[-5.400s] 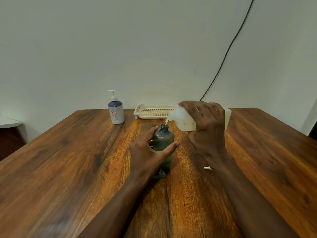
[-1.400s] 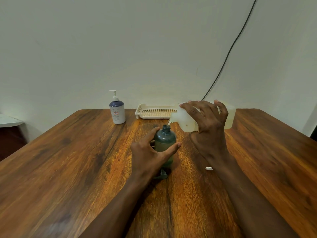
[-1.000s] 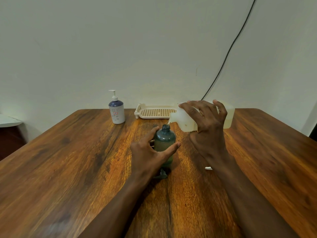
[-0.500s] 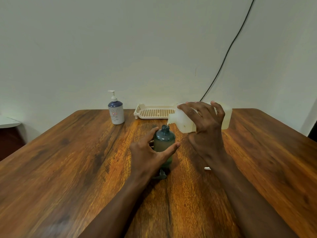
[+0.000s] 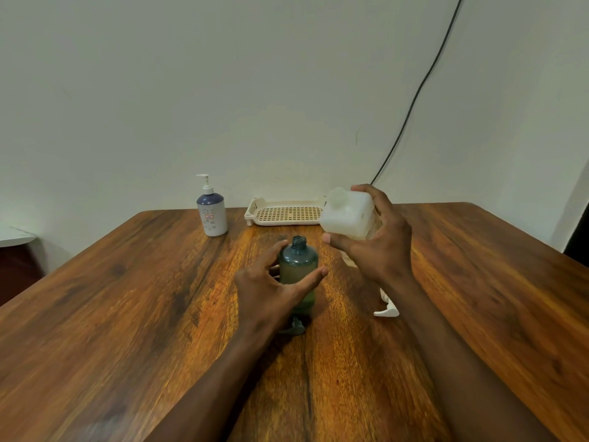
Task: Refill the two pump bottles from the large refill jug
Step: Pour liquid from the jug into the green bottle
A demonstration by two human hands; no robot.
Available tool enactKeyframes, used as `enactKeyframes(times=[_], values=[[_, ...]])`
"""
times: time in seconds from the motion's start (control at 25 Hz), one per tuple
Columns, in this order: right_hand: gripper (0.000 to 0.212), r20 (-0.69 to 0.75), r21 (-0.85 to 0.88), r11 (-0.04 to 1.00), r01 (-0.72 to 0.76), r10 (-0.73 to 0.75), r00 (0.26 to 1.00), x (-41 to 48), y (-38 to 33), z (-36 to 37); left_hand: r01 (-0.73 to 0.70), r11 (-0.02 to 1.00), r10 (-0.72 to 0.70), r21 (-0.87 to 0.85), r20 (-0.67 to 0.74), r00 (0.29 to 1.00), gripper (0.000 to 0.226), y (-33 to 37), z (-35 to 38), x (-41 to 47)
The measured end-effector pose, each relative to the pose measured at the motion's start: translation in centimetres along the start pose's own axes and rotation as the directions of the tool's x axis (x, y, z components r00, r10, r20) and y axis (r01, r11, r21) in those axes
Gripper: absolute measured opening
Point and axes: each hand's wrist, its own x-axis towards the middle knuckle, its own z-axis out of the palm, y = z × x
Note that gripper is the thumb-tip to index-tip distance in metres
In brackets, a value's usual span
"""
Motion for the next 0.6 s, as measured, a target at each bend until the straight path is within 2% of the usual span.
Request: enactKeyframes(times=[0.08,0.2,0.48,0.6], values=[[0.082,0.062,0.101,0.990,-0.103,0.097,0.993,0.7,0.7,-0.8,0.021,1.000,-0.021,-0.021,-0.004,1.000,0.087,-0.2,0.1,0.0],[0.083,0.202,0.168,0.969,-0.182,0.147,0.968,1.1,1.9,-0.9,0.037,0.999,-0.037,-0.025,-0.004,0.999,0.087,-0.1,0.1,0.2],[0.098,0.374,0.150,0.932,-0.330,0.256,0.891,2.5,4.9,1.8,0.005,0.999,-0.006,-0.033,-0.040,0.999,0.076,0.6,-1.7,0.8],[0.102,0.416,0.138,0.915,-0.380,0.294,0.860,2.1,6.0,2.4,0.023,0.999,-0.025,-0.046,-0.056,0.998,0.078,0.1,-3.0,0.9]])
